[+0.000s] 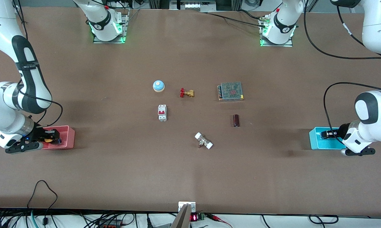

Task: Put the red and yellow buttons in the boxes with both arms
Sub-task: 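Lower the buttons into the boxes and open both grippers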

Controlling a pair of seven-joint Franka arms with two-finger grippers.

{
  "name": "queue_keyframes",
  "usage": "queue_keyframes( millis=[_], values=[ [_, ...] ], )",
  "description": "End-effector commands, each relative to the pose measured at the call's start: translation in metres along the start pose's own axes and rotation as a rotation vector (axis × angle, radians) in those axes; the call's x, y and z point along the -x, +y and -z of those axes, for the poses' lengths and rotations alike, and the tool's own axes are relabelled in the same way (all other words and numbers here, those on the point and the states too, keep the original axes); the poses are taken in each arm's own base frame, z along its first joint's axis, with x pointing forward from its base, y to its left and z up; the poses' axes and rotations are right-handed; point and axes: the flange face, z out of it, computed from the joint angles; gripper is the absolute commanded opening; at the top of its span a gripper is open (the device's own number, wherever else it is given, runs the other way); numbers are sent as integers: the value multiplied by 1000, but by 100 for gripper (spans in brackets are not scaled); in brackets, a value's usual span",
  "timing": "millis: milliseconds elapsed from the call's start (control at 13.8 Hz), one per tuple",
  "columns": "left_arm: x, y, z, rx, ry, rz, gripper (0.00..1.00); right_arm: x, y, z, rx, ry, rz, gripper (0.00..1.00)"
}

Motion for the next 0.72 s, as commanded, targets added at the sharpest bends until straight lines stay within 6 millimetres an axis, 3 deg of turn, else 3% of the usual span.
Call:
queue_keyframes(
  millis=[0,290,435,652],
  values=[
    [-8,-6,-11,10,9,13,19,-1,3,-5,-5,1,-6,18],
    [-11,-11,-26,4,19,8,20,6,8,-17,-5,-20,-13,22],
    [-12,-29,-32,-16,54,18,20,9,13,-22,-6,-24,-8,26],
    [-11,-31,-35,-16,49,19,20,12,14,-26,-8,-30,-11,29]
  ],
)
